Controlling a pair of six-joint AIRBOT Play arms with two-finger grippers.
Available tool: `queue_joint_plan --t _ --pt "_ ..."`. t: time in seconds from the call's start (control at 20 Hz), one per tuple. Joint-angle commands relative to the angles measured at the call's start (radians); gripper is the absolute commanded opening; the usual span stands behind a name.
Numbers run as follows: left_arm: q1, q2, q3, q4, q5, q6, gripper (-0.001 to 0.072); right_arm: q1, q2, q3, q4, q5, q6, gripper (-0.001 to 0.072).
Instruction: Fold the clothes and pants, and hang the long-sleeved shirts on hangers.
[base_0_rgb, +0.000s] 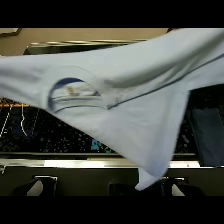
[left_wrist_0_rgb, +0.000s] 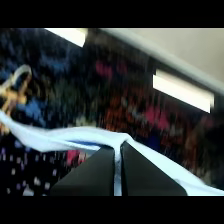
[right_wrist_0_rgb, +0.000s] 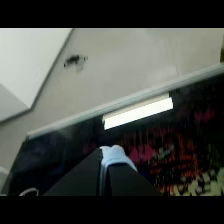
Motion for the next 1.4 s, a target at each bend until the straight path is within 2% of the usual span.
queue_joint_plan --t 0.0,0.1,0.3,0.45,0.6,0.65,0.7,0.75,0.8,0.9,1.0,1.1,1.25,1.3,1.35 --pt "-0.087 -0.106 -0.203 -0.052 -0.007 0.056 0.0017 0.001 -0.214 -0.103 0.126 0.143 -0.047 0.0036" --pt "-0.152 -0.189 -0.341 -0.024 -0.103 0.058 0.0018 0.001 -0.349 -0.151 0.126 0.138 -0.078 0.0036" --pt "-0.24 -0.388 -0.499 -0.025 -0.321 0.058 0.0018 0.003 -0.625 -0.18 0.18 -0.031 -0.144 0.0036" --pt "-0.293 -0.53 -0.5 -0.029 -0.386 0.058 0.0018 0.003 -0.776 -0.18 0.317 -0.165 -0.199 0.0037" --pt "-0.316 -0.608 -0.5 -0.028 -0.407 0.058 0.0018 0.003 -0.868 -0.18 0.396 -0.188 -0.222 0.0045" --pt "-0.316 -0.62 -0.5 -0.028 -0.408 0.058 0.0017 0.003 -0.879 -0.18 0.394 -0.172 -0.243 0.0098" --pt "-0.314 -0.622 -0.5 -0.026 -0.408 0.058 0.0018 0.0 -0.88 -0.18 0.392 -0.145 -0.272 0.0198" --pt "-0.308 -0.621 -0.5 -0.023 -0.408 0.06 0.0018 -0.014 -0.874 -0.178 0.388 -0.093 -0.295 0.0371" --pt "-0.303 -0.619 -0.498 -0.024 -0.404 0.071 0.0018 -0.033 -0.862 -0.179 0.382 -0.019 -0.34 0.0421" --pt "-0.291 -0.618 -0.486 -0.024 -0.384 0.102 0.0018 -0.075 -0.826 -0.179 0.268 0.188 -0.424 0.0421" --pt "-0.28 -0.615 -0.473 -0.019 -0.361 0.103 0.0018 -0.112 -0.777 -0.195 0.075 0.359 -0.443 0.0419" --pt "-0.271 -0.611 -0.467 -0.02 -0.347 0.103 0.0018 -0.163 -0.684 -0.317 0.06 0.345 -0.424 0.0415" --pt "-0.264 -0.608 -0.466 -0.02 -0.326 0.103 0.0018 -0.167 -0.52 -0.639 -0.031 0.34 -0.391 0.0419" --pt "-0.264 -0.608 -0.466 -0.02 -0.317 0.103 0.0018 -0.167 -0.47 -0.752 -0.014 0.34 -0.374 0.0428" --pt "-0.265 -0.608 -0.466 -0.02 -0.308 0.103 0.0018 -0.167 -0.418 -0.867 0.013 0.34 -0.348 0.0471"
